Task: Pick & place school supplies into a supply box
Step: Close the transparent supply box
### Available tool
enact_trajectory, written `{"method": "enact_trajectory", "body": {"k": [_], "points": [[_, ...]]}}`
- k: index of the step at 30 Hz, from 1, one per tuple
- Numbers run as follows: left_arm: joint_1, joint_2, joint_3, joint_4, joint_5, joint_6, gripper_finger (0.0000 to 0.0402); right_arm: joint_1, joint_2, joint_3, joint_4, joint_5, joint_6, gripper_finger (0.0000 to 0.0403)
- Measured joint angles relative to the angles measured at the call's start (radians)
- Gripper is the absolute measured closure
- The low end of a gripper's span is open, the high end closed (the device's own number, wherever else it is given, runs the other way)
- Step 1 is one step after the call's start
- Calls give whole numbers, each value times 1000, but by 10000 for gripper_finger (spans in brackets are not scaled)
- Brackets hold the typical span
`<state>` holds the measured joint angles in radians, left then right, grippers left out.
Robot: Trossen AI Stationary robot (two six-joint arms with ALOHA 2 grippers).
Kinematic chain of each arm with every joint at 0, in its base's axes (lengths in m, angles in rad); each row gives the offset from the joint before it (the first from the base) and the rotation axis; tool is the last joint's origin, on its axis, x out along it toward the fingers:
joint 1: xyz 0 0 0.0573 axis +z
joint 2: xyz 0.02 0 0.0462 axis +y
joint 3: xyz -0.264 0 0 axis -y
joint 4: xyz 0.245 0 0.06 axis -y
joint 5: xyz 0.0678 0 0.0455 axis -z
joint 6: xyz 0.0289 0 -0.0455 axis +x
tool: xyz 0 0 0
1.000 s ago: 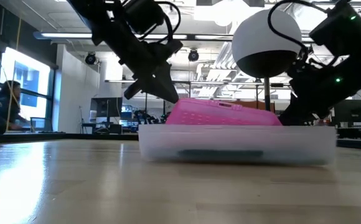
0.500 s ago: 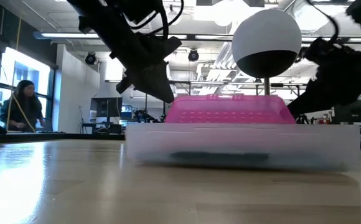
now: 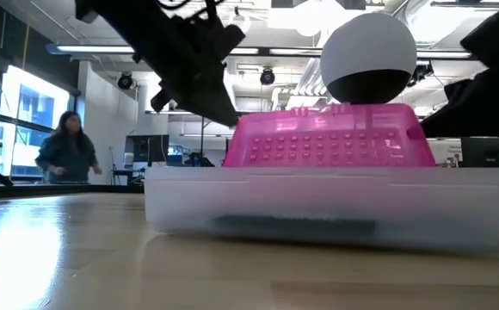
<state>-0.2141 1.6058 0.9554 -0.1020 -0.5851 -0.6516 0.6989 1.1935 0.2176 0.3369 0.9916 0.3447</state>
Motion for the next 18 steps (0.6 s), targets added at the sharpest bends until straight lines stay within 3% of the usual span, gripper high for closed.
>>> {"method": "enact_trajectory", "body": {"k": [6, 14, 18], "points": [[-85, 0, 0, 2, -110, 37, 328, 70, 0, 0, 72, 36, -161, 402], [-192, 1, 0, 69, -163, 173, 328, 128, 0, 0, 184, -155, -472, 403], [-245, 2, 2, 89, -187, 203, 328, 133, 0, 0, 202, -133, -562, 403]]}}
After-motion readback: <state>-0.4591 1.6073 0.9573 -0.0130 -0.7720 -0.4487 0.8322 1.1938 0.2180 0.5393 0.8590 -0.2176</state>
